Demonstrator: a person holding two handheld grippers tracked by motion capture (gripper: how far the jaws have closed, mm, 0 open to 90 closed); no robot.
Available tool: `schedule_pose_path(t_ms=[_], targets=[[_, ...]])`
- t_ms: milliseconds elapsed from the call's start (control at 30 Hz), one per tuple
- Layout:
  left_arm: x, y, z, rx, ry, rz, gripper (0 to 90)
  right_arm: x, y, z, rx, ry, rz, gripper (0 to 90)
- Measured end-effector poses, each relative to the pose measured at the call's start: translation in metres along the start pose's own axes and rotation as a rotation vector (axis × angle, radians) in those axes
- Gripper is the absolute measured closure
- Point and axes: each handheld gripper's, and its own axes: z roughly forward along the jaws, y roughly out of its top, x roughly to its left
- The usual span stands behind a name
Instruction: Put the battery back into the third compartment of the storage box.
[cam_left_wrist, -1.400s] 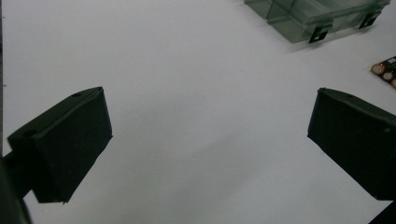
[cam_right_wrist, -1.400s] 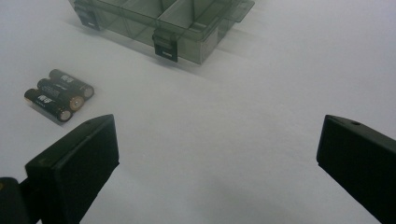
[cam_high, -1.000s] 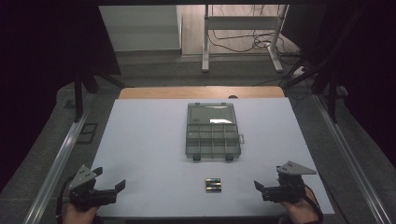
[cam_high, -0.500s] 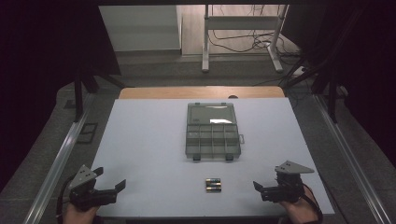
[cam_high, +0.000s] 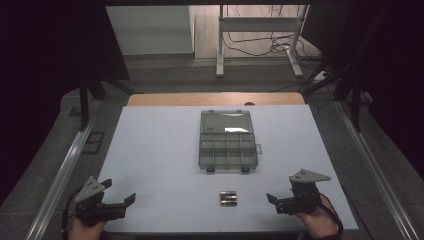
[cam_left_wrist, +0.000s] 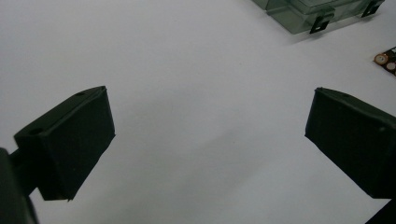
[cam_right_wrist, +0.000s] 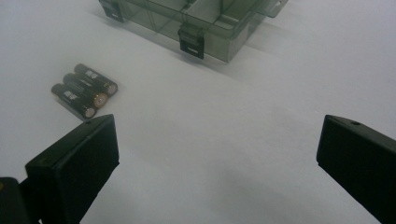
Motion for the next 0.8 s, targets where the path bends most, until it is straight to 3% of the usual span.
schedule_pose_path(t_ms=[567, 800], targets=[[-0.001, 0.000, 0.001, 0.009, 0.007, 0.007, 1.9, 0.009, 0.027, 0.016, 0.013, 0.040, -0.012, 0.0], [-0.002, 0.001, 0.002, 0.017, 0.016, 0.014, 1.8, 0.016, 0.043, 0.028, 0.072, 0.066, -0.040, 0.0]])
